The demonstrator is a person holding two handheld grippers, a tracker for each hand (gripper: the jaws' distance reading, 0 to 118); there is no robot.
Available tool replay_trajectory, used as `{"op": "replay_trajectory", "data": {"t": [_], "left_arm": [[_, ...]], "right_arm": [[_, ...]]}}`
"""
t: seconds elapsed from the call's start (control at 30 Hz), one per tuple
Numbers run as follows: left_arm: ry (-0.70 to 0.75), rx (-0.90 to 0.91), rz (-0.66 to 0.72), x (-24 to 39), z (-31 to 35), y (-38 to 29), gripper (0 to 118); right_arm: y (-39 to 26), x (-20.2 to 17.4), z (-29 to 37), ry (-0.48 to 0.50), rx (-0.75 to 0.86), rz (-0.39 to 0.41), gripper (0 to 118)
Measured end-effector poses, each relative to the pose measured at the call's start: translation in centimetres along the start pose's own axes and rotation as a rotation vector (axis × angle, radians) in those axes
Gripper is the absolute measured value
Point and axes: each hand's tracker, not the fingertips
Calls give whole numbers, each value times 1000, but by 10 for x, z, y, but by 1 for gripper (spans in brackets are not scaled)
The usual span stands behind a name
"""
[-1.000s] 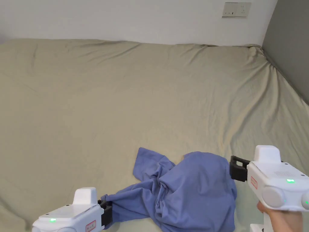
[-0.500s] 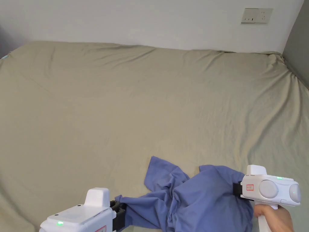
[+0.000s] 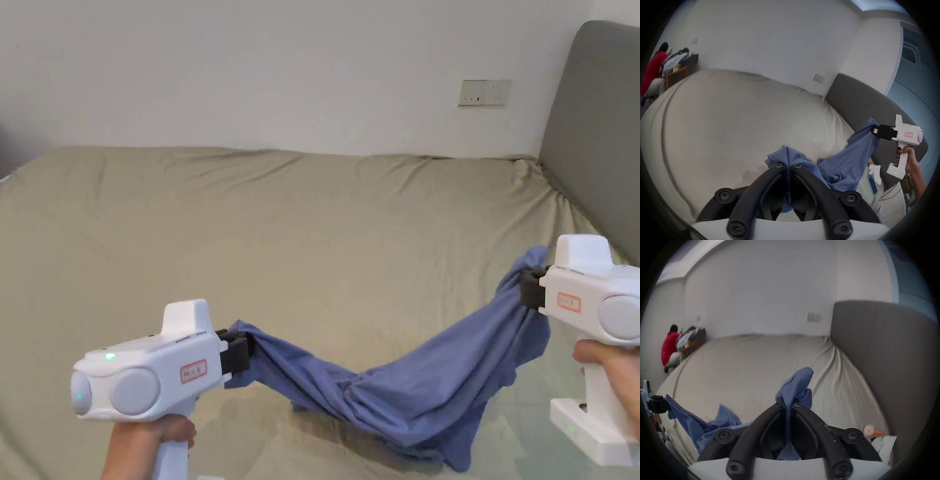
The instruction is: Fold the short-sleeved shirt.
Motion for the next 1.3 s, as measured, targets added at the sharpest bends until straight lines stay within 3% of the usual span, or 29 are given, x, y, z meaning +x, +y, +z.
{"op": "replay_trajectory", "data": {"t": [0.13, 0.33, 0.4, 0.63, 0.73, 0.83, 1.0, 1.3], "left_arm": [[62, 130, -7, -5, 14, 86, 4], [176, 258, -7, -7, 23, 209, 4], [223, 303, -7, -5, 24, 241, 4], [334, 410, -45, -1, 16, 312, 4], [359, 441, -73, 5, 10, 327, 4], [361, 462, -59, 3, 2, 338, 4], [374, 449, -67, -7, -15, 337, 4], [415, 227, -86, -60, -79, 251, 4]], "right_arm": [[69, 8, 25, -33, 124, 24, 6], [151, 22, 33, -11, 230, -46, 6], [169, 25, 33, 10, 257, -79, 6], [215, 16, 20, 36, 297, -78, 6], [228, -3, 20, 14, 331, -35, 6], [236, -20, 25, 1, 370, -61, 6], [242, -36, 22, -32, 406, -40, 6], [177, -38, -49, -15, 288, -62, 6]]}}
